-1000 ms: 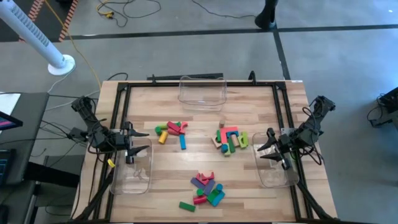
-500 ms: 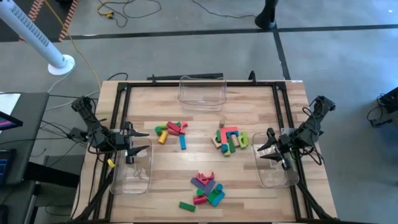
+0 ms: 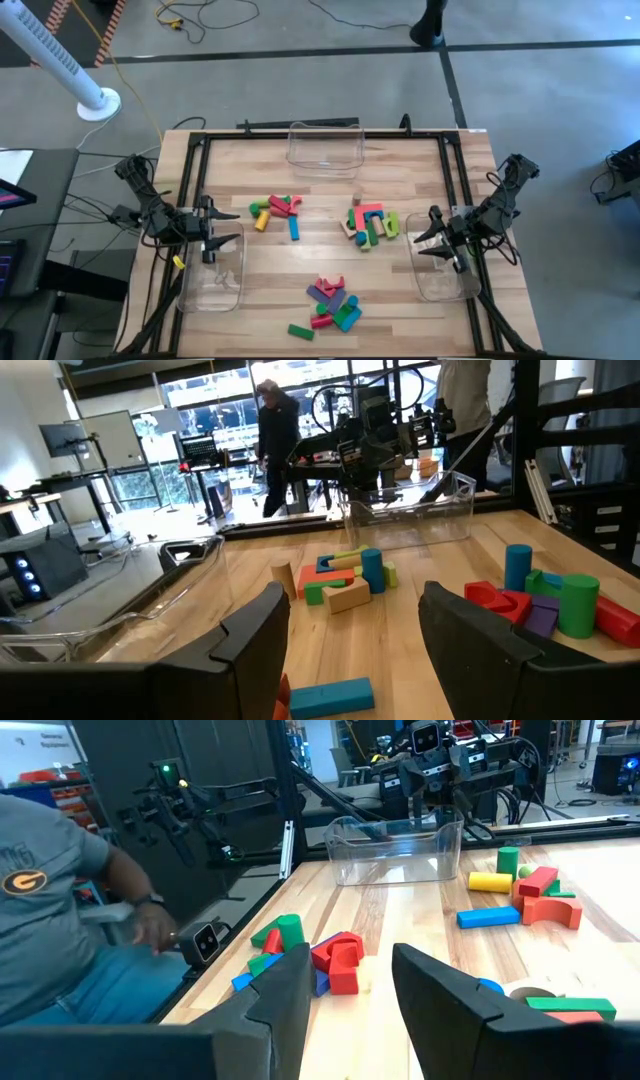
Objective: Sort blocks by size
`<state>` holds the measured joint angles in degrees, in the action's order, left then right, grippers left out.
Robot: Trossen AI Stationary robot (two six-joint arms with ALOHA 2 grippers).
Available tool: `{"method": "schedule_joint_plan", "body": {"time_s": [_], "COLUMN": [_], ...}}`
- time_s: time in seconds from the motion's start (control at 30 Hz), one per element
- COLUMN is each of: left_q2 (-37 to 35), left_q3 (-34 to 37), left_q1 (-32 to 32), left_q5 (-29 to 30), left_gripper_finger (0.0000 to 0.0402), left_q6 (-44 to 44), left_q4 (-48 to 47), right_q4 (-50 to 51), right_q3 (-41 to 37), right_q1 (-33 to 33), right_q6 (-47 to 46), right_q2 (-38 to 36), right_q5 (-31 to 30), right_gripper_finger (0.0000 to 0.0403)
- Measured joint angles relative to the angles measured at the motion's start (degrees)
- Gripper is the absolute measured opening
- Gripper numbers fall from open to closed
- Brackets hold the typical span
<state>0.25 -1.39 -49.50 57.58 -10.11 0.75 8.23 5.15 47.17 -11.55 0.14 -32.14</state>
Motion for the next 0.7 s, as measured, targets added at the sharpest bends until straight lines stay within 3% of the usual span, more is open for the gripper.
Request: {"method": "schedule_joint_plan", "body": {"time_s": [0.6,0.7], "left_q2": [0.0,0.0], "left_q3": [0.0,0.0], "left_q1": [0.0,0.0], "left_q5": [0.0,0.0], "left_gripper_finger": [0.0215,0.0215], "left_q6": [0.0,0.0], "left_q4": [0.0,0.0], "right_q4": [-1.6,-2.5], "right_q3": [0.0,0.0], "right_q1": [0.0,0.0], "right_q6": [0.1,3.5], "right_q2": [0.0,0.0], "right_q5": [0.0,0.0], "right_gripper_finger": [0.0179,0.0179]}}
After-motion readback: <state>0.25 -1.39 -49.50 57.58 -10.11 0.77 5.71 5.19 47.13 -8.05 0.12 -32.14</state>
